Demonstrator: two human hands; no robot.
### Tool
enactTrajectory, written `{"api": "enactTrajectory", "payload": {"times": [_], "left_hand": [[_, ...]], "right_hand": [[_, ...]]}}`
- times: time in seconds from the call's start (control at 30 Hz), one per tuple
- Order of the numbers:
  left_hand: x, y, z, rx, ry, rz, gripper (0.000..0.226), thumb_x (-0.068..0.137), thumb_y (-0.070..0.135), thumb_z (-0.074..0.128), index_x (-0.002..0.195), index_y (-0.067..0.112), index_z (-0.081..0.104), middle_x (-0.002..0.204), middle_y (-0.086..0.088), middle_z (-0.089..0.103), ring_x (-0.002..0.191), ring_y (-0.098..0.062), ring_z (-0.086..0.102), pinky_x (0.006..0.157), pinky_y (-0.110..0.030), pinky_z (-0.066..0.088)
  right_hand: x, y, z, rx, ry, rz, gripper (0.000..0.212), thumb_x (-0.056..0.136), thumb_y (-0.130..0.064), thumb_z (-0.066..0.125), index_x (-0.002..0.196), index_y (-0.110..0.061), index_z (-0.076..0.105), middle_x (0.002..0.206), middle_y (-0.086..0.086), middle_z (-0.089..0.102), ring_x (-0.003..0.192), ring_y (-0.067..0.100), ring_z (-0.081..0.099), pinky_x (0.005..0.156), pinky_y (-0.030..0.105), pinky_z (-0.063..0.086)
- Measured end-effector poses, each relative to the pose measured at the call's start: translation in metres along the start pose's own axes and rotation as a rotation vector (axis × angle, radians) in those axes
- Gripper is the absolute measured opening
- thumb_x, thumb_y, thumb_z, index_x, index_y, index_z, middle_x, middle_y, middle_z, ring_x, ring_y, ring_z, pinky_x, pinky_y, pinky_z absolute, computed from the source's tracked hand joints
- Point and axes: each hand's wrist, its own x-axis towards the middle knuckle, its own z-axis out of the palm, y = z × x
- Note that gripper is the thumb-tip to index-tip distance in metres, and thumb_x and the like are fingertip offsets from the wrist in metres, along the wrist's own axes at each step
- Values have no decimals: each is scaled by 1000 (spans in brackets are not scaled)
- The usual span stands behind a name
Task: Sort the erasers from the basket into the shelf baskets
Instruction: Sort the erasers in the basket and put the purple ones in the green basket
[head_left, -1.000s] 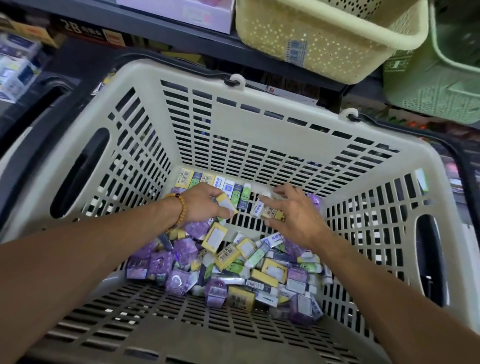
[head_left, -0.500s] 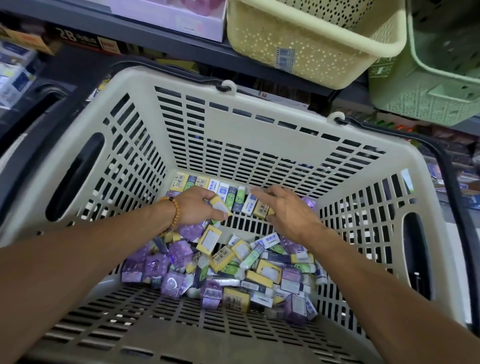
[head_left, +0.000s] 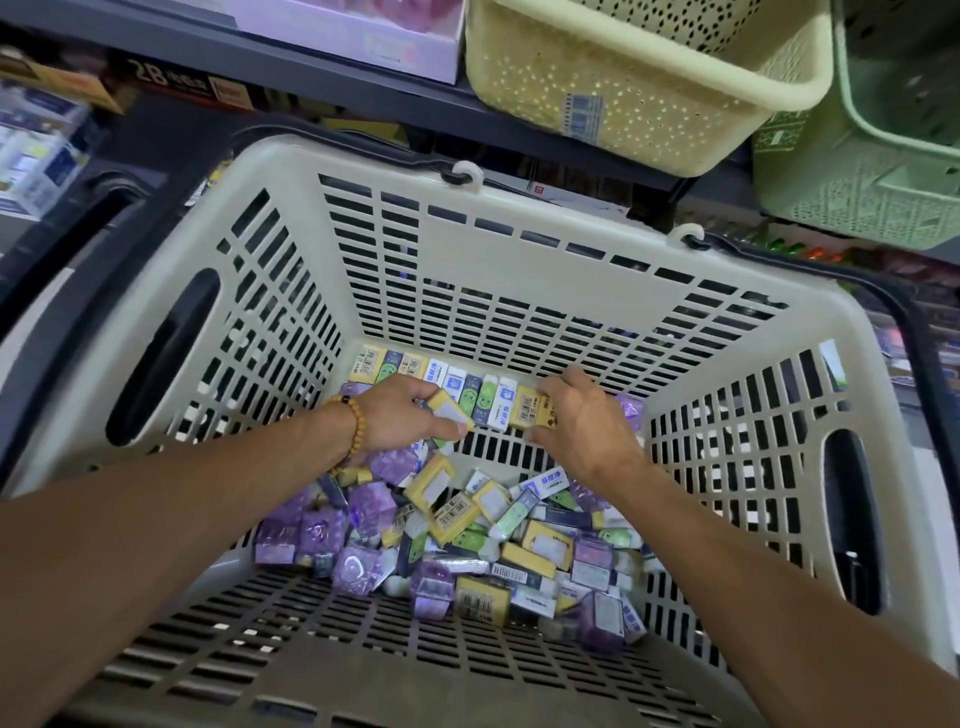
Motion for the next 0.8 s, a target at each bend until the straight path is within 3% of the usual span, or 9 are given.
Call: {"api": "enactTrajectory", "payload": {"times": [0.07, 0.13, 0.23, 0.3, 0.4, 0.5, 0.57, 0.7, 0.8], "left_hand": [[-3, -1, 0, -54, 15, -15, 78, 75, 30, 81, 141, 10, 44, 146, -7, 46, 122, -16, 48, 97, -23, 39], [-8, 0, -1, -123, 14, -30, 63, 73, 31, 82, 128, 15, 57, 131, -7, 59, 116, -21, 54, 88, -30, 49], [-18, 4, -1, -173, 34, -58, 54, 75, 33, 79, 121, 12, 62, 126, -12, 64, 105, -39, 63, 95, -54, 49], [-20, 4, -3, -156, 85, -36, 54, 82, 34, 75, 127, 10, 59, 134, -12, 58, 95, -31, 68, 86, -50, 52], [-30, 9, -11, -134, 156, -45, 68, 82, 40, 73, 139, 12, 49, 143, -9, 51, 77, -14, 63, 71, -32, 51], [-48, 18, -20, -170, 165, -86, 65, 81, 35, 75, 136, 9, 51, 135, -13, 57, 107, -40, 64, 95, -52, 51], [-60, 20, -28, -197, 198, -96, 54, 82, 30, 74, 129, 8, 58, 125, -12, 65, 112, -34, 62, 101, -50, 47], [-89, 13, -46, -337, 252, -169, 27, 85, 19, 70, 108, 6, 67, 97, -16, 74, 73, -23, 72, 69, -39, 61], [-107, 11, -55, -392, 325, -197, 19, 84, 18, 70, 101, 9, 68, 86, -15, 76, 72, -25, 73, 62, -38, 61]], "right_hand": [[0, -4, -3, -54, 51, -24, 52, 90, -34, 68, 135, -15, 49, 124, 6, 48, 105, 26, 58, 87, 41, 53], [-2, -14, -5, -52, 114, -79, 38, 93, -33, 61, 125, -14, 56, 119, 4, 52, 101, 24, 59, 81, 39, 54], [-5, -39, 0, 312, -152, -143, 23, 90, -28, 65, 111, -19, 65, 105, -3, 61, 99, 18, 62, 84, 33, 52], [-8, -53, 10, 447, -355, -167, 31, 86, -31, 71, 114, -20, 64, 103, -6, 61, 98, 15, 61, 85, 32, 52], [-9, -56, 22, 454, -398, -187, 52, 85, -40, 72, 132, -23, 57, 112, -7, 56, 107, 12, 56, 88, 26, 45], [-8, -53, 28, 284, -384, -292, 59, 85, -39, 71, 140, -30, 50, 114, -3, 47, 104, 13, 49, 88, 28, 41], [-9, -57, 31, 199, -355, -375, 57, 87, -38, 70, 140, -33, 49, 113, -3, 41, 103, 16, 46, 88, 31, 40], [-10, -68, 33, 116, -282, -436, 41, 90, -33, 67, 128, -23, 57, 120, 1, 47, 107, 21, 53, 92, 37, 47], [-7, -69, 29, 130, -292, -424, 33, 89, -29, 68, 117, -15, 58, 110, 2, 58, 98, 21, 57, 83, 36, 51]]}}
